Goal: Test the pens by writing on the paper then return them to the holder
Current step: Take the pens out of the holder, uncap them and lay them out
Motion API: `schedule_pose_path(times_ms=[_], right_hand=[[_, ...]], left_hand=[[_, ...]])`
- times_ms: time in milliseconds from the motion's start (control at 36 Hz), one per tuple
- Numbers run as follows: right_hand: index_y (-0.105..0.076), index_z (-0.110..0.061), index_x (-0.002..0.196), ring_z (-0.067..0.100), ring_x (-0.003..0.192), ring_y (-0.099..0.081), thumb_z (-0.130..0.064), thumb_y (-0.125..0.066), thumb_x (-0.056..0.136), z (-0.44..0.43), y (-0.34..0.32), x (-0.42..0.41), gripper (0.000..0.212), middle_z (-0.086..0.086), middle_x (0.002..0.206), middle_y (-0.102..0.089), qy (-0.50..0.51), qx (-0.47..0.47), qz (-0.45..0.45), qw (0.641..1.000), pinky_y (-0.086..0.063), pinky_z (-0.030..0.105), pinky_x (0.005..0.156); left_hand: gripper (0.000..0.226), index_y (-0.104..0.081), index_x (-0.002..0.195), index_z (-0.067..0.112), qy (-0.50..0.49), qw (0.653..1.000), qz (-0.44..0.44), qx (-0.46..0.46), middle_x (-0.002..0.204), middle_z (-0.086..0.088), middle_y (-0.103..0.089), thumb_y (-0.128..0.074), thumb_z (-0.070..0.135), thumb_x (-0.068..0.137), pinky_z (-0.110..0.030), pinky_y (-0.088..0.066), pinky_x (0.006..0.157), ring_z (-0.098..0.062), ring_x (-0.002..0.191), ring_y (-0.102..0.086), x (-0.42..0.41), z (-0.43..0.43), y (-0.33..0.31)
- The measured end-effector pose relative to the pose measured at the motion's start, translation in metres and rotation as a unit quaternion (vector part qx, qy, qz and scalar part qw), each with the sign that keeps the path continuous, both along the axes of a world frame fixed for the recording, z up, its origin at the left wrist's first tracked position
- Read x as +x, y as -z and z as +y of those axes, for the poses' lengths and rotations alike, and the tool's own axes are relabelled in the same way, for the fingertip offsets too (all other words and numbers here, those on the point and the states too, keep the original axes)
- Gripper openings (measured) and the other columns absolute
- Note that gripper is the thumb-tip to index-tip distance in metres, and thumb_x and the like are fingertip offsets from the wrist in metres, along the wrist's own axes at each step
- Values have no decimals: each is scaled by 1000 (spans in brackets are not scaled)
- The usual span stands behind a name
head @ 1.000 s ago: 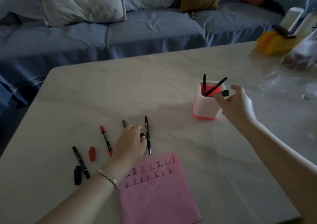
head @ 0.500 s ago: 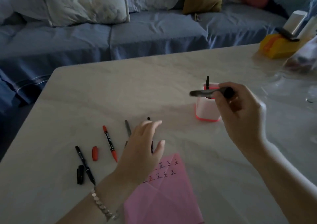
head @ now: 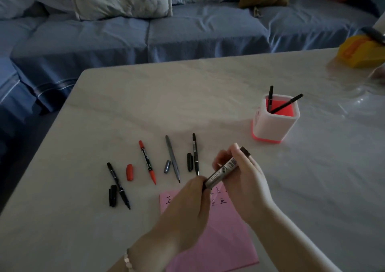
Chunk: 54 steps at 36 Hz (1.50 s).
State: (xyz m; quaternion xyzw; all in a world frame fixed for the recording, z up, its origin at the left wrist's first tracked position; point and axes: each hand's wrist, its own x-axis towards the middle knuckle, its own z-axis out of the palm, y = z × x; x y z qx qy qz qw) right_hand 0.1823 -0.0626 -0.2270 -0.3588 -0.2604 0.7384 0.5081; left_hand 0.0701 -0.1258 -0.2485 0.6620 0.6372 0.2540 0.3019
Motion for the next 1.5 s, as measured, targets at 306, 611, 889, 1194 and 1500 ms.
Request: schedule_pose_path(times_ms=[306, 611, 889, 1194, 1500], right_hand=[[-12, -22, 54, 11, 36, -13, -19, -45, 86, -6, -6, -12, 46, -6, 38, -15, 33, -121, 61, 990, -23, 22, 38], [-17, -21, 36, 9, 31, -11, -15, -45, 63, -12, -20, -5, 40, -7, 30, -15, 2, -72, 64, 995, -19, 20, 36], [-42, -17, 53, 12, 47, -43, -27, -72, 65, -10, -19, 6, 34, -3, 48, -40, -100, 141, 28, 985, -41, 23, 51], [-60, -9, 88, 4, 65, -61, 5, -54, 83, -1, -11, 30, 16, -1, 74, -68, -68, 109, -213, 969, -51, 15, 60], [-56, -7, 90, 18, 49, -57, -13, -60, 85, 95, 31, 36, 9, 10, 64, -61, -153, 114, -532, 825, -52, 32, 61]], left_hand=[[28, -39, 86, 19, 65, 995, 75, -16, 62, 7, -42, -26, 42, 96, -28, -37, 60, -13, 59, -41, -8, -2, -7], [28, -48, 88, 15, 64, 995, -58, -59, 59, 3, -42, -40, 41, 94, -27, -32, 55, -9, 54, -34, -5, -7, -21], [21, -39, 103, 34, 49, 992, -104, -59, 60, 6, -39, -45, 48, 88, -24, -34, 50, -7, 51, -35, -7, -8, -28], [20, -20, 106, 33, -6, 990, -96, -105, 78, -3, -48, -31, 19, 97, -26, -42, 61, -8, 65, -48, -24, -2, -17], [18, -34, 108, 31, -92, 985, -121, -81, 109, 21, -51, -38, 17, 97, -1, -42, 74, 17, 95, -50, -39, -13, 8]])
